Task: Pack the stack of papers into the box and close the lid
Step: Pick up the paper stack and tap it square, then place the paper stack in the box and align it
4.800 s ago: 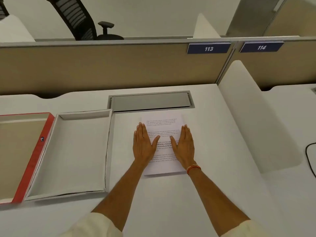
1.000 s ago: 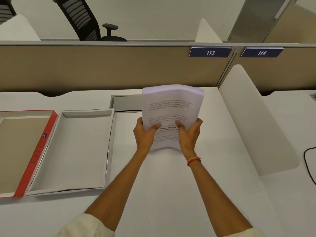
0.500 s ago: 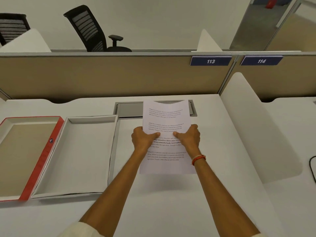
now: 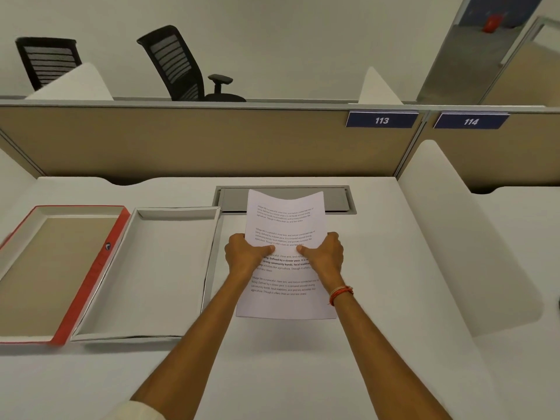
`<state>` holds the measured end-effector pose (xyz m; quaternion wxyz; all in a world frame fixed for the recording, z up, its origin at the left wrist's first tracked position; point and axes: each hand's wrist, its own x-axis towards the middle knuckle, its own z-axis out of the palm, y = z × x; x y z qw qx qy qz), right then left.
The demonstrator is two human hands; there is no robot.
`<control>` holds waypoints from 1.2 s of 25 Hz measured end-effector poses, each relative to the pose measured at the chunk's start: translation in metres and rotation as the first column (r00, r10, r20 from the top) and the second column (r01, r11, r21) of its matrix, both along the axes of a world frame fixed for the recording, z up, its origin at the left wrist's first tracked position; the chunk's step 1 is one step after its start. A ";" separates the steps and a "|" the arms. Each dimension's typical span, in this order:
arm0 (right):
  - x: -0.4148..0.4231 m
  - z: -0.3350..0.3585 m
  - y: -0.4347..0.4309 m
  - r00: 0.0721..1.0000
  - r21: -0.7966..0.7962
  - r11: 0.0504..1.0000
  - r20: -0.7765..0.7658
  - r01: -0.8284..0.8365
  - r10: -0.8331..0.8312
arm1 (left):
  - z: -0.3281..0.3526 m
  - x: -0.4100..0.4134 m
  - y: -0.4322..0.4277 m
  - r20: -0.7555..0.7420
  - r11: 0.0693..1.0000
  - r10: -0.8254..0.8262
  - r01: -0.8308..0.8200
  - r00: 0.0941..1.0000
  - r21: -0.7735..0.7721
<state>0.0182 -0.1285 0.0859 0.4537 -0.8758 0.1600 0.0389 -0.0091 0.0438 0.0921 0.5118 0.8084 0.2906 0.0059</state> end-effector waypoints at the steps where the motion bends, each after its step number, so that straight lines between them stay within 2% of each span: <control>1: -0.002 0.001 0.006 1.000 0.000 1.000 0.004 -0.007 0.007 | 0.000 -0.003 0.006 0.005 1.000 0.008 -0.008 1.000 -0.005; 19: -0.034 -0.002 0.197 0.995 0.041 0.994 -0.021 -0.098 0.099 | 0.003 -0.039 0.199 -0.031 0.999 0.040 -0.039 0.999 0.021; 30: -0.043 -0.008 0.289 0.990 0.063 0.988 -0.031 -0.138 0.140 | -0.012 -0.049 0.294 -0.008 0.998 0.041 -0.041 0.999 -0.043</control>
